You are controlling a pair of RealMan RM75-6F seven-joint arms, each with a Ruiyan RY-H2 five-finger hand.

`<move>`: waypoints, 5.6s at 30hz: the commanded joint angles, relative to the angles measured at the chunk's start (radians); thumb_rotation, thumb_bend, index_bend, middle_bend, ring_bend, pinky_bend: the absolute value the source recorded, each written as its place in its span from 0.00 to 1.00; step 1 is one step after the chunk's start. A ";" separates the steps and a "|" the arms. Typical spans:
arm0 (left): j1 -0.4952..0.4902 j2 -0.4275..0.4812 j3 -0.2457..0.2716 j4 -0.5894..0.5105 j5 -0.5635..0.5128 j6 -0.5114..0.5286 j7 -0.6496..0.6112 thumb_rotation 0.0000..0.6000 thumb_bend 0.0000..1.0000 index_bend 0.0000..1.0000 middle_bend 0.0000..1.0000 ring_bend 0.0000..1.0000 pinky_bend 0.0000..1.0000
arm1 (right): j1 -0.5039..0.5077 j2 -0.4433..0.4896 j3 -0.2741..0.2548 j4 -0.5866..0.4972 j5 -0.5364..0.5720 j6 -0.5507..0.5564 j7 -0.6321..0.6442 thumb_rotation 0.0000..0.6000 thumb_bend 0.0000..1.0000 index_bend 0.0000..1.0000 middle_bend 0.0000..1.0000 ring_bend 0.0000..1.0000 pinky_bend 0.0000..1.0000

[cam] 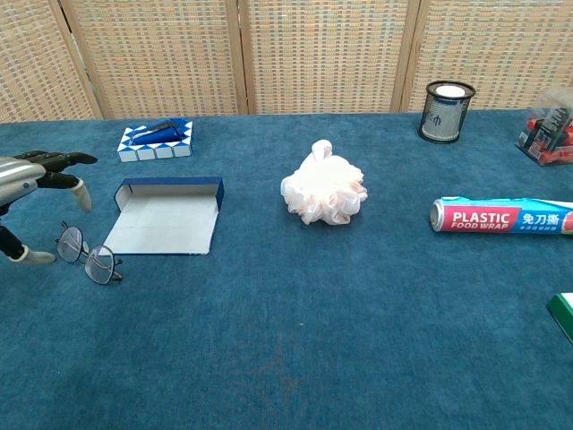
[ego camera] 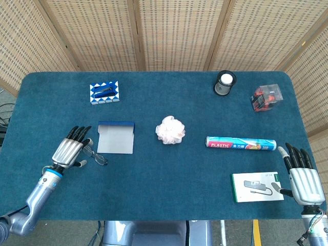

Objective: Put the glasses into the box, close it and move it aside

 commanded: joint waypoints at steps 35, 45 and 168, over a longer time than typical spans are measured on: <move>-0.072 -0.125 0.016 0.135 -0.057 -0.088 0.046 1.00 0.30 0.48 0.00 0.00 0.00 | 0.003 0.003 -0.002 0.002 -0.003 -0.005 0.016 1.00 0.00 0.00 0.00 0.00 0.00; -0.072 -0.118 0.020 0.136 -0.075 -0.100 0.048 1.00 0.34 0.51 0.00 0.00 0.00 | 0.003 0.003 -0.002 0.001 -0.002 -0.005 0.013 1.00 0.00 0.00 0.00 0.00 0.00; -0.267 -0.289 -0.099 0.319 -0.156 -0.062 0.011 1.00 0.12 0.00 0.00 0.00 0.00 | 0.012 0.018 -0.008 -0.007 -0.002 -0.028 0.051 1.00 0.00 0.00 0.00 0.00 0.00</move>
